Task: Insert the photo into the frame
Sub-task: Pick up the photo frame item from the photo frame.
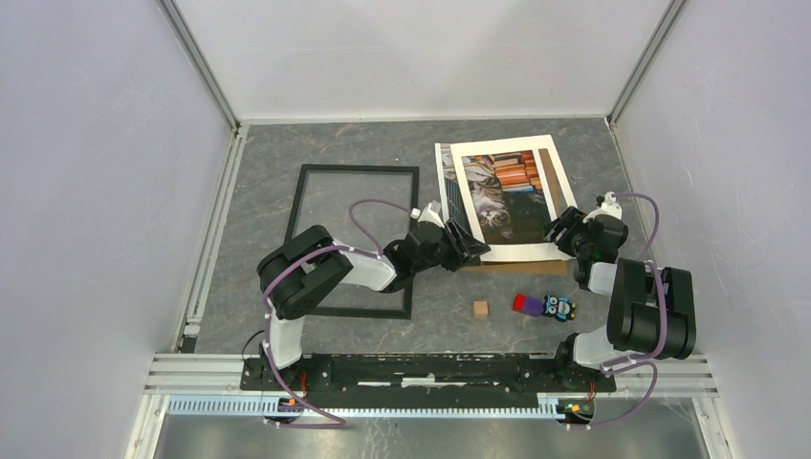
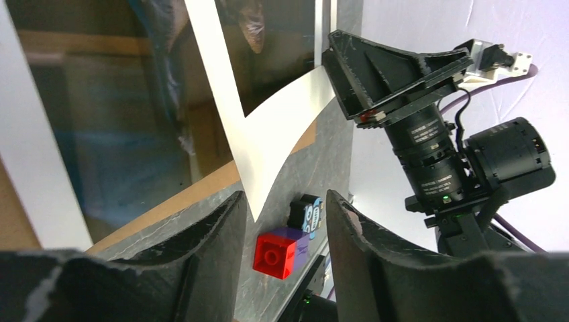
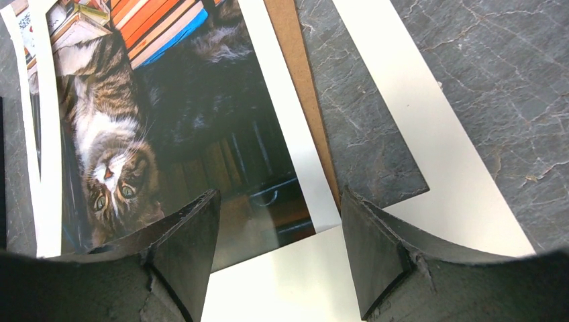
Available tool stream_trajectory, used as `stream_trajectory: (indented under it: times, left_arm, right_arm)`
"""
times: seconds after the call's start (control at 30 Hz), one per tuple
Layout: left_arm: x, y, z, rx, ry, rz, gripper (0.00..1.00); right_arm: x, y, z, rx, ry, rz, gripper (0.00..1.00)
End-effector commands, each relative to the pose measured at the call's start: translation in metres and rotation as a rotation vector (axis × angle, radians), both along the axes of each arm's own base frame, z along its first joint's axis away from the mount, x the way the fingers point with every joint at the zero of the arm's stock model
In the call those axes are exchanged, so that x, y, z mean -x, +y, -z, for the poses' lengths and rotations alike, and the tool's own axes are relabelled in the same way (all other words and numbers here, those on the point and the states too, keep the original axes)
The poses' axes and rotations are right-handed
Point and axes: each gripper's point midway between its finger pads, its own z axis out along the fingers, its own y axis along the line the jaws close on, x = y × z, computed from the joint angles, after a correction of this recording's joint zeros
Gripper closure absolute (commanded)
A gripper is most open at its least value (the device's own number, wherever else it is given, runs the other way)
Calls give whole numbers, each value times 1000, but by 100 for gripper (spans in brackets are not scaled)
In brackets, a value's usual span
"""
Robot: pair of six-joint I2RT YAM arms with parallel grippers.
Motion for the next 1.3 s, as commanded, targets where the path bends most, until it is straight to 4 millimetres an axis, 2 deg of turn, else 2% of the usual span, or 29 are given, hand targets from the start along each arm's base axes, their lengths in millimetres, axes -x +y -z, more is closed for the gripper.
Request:
stream_trajectory:
  times: [0.0,0.17,0.57,0.73,0.87,0.93,1.13,1.27]
  left_arm:
    - [-15,-16,-35,87,-63,-27,49]
    - [-21,-25,-30,73,-52,-24,55]
    - [-36,-35,-18,52,-21,-42,58]
    - [-43,-35,-10,61,-2,-39,58]
    - [-47,-39,-7,88,16,-23,58]
    - [-51,-41,-9,105,19,-12,58]
    - [-54,-52,-11,140,36,19,57]
    - [-56,-59,-13,142,31,47,57]
  right_arm:
    - [7,7,10,-32,27,-23,29]
    - [7,8,10,-35,26,-25,29]
    - [8,12,11,-48,24,-43,29]
    - [5,35,0,-70,-21,-116,30]
    - [3,62,-9,-82,-43,-207,37]
    - [6,70,-7,-76,-36,-219,40]
    - [8,77,7,-99,6,-232,50]
    - [9,79,11,-111,14,-239,52]
